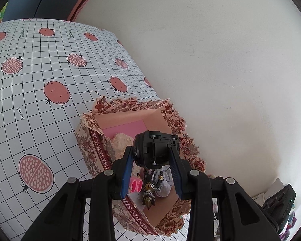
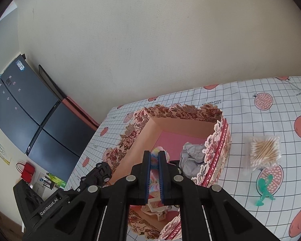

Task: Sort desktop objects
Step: 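Lower both tools into the box and open them releasing car and rope toy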

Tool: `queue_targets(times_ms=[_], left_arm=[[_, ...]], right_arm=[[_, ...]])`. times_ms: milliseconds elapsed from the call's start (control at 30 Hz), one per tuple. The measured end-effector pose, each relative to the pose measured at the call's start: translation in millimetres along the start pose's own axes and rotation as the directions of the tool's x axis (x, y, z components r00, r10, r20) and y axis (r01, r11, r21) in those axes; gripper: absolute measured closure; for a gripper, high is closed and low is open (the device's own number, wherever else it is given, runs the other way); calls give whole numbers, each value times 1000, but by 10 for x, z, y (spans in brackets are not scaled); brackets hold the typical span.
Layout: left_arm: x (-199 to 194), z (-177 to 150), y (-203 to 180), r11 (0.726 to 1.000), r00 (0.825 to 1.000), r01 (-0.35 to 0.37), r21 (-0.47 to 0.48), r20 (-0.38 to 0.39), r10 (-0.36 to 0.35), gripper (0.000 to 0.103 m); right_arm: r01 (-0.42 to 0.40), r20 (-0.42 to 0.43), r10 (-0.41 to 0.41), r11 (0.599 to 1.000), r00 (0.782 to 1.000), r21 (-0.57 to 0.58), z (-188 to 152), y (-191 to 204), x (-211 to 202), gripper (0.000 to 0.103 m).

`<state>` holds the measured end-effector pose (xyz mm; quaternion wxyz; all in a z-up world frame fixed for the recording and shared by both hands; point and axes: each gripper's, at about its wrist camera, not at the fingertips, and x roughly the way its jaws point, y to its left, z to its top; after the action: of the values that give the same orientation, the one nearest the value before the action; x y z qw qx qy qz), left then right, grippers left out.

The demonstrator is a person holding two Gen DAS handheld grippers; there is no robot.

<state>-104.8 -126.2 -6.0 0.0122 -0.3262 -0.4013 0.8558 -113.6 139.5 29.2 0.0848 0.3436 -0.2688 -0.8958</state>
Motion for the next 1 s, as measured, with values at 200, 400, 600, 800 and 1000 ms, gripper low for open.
queue_targets(times_ms=[200, 400, 600, 800, 1000], left_arm=[[97, -58, -36, 1000, 1000, -6, 21, -21, 6, 66], [199, -131, -139, 997, 999, -14, 82, -49, 18, 66], [305, -192, -143, 994, 995, -44, 102, -89, 53, 66], [313, -212, -183, 990, 994, -57, 131, -88, 69, 66], [316, -226, -216, 989, 994, -45, 144, -91, 58, 66]], right_arm=[[16, -37, -16, 1000, 999, -16, -78, 22, 163, 95], [22, -76, -22, 1000, 997, -10, -132, -4, 310, 95], [29, -94, -30, 1000, 995, -8, -155, -27, 364, 95], [32, -102, -32, 999, 994, -1, -161, -52, 363, 94], [29, -95, -29, 1000, 995, 1, -149, -46, 334, 94]])
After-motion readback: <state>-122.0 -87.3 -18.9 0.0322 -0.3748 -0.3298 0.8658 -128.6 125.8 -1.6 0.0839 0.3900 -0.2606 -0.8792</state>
